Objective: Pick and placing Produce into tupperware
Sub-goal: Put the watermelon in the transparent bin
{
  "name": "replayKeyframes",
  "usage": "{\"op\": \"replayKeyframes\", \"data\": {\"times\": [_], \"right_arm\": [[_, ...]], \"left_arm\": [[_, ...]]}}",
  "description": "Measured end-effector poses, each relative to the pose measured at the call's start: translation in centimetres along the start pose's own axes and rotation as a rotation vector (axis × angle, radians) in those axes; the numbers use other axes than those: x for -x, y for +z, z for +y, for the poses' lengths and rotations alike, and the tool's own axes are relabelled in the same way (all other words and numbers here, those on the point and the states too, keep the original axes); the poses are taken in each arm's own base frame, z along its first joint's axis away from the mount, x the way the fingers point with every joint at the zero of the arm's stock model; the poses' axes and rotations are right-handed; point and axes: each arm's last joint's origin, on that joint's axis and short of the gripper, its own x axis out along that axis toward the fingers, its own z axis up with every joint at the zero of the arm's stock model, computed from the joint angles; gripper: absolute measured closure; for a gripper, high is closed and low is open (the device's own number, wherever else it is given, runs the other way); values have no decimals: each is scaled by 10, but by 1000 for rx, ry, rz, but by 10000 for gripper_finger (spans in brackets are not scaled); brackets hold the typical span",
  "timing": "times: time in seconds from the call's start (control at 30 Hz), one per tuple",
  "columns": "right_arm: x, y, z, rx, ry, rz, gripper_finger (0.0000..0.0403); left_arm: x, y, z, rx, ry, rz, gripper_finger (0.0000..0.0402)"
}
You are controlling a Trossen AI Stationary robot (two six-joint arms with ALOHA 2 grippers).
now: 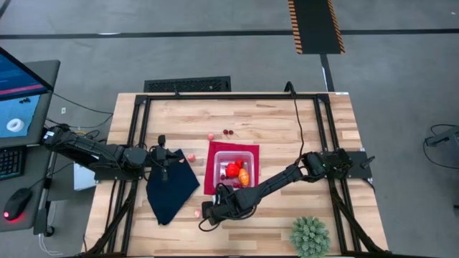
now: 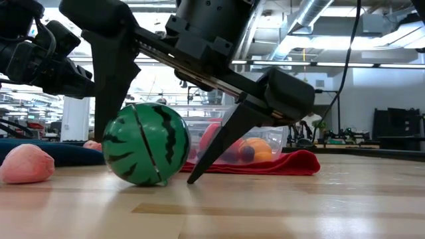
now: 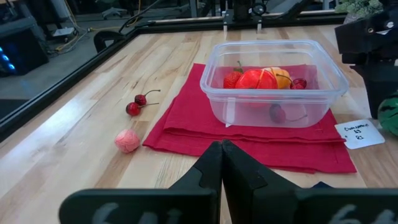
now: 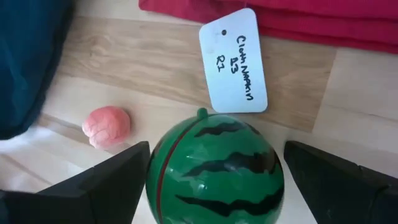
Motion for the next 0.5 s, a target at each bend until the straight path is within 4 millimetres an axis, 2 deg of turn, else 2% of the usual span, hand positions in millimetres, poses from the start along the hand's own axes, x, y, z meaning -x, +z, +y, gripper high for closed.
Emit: {"op": "replayKeyframes", "data": {"times": [0.2, 0.5], "right_arm": [[0, -4, -1, 27, 3, 4, 16], [-1, -9, 0, 21, 31, 16, 95]], "left_arm": [[0, 0, 0, 0, 0, 0, 401], [0, 0, 0, 0, 0, 0, 401]]}}
